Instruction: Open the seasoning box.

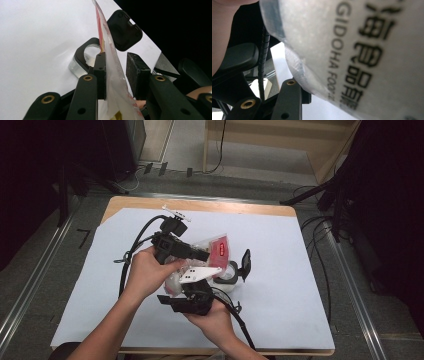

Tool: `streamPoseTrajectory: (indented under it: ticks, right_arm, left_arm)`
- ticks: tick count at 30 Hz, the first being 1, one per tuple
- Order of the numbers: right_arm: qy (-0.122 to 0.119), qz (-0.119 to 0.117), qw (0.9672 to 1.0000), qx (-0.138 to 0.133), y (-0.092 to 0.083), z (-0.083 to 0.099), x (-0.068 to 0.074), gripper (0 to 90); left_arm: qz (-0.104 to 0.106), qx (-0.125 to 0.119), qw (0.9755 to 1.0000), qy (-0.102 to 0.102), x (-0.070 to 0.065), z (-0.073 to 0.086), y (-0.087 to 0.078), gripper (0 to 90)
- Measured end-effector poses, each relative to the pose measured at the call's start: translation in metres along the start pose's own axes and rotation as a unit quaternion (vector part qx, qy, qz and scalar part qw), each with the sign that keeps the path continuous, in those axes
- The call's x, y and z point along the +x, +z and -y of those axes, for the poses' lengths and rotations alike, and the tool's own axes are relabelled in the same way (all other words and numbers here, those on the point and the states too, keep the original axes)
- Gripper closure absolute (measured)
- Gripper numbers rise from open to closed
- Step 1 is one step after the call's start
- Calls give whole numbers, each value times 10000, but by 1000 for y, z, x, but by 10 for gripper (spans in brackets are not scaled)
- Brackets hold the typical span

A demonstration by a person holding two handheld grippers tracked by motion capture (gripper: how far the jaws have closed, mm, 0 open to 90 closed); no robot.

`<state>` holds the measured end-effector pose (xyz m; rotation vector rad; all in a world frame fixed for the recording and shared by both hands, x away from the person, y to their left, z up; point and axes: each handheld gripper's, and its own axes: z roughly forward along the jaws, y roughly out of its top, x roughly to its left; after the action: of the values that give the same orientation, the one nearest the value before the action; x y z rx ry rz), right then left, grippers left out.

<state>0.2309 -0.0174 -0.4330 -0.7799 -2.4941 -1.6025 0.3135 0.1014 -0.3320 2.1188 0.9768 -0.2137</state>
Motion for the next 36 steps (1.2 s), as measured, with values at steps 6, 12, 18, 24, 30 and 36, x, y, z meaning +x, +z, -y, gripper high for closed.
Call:
streamPoseTrajectory:
  ticks: [6,12,18,24,30,36]
  right_arm:
    - [-2,6,10000,-6,0,0,0,641]
    - [-11,22,10000,-9,0,0,0,641]
    - [-15,30,10000,-6,0,0,0,641]
    - [-4,23,10000,-5,0,0,0,641]
    - [-2,24,10000,-9,0,0,0,641]
    - [-4,27,10000,-11,0,0,1,641]
  left_arm:
    - [-3,1,10000,4,0,0,0,717]
    - [10,-29,10000,3,0,0,0,718]
    - [13,-31,10000,3,0,0,0,719]
    - [12,-33,10000,4,0,0,1,719]
    - [-9,-32,10000,-8,-1,0,1,718]
    - [-5,-41,10000,-7,-1,1,1,719]
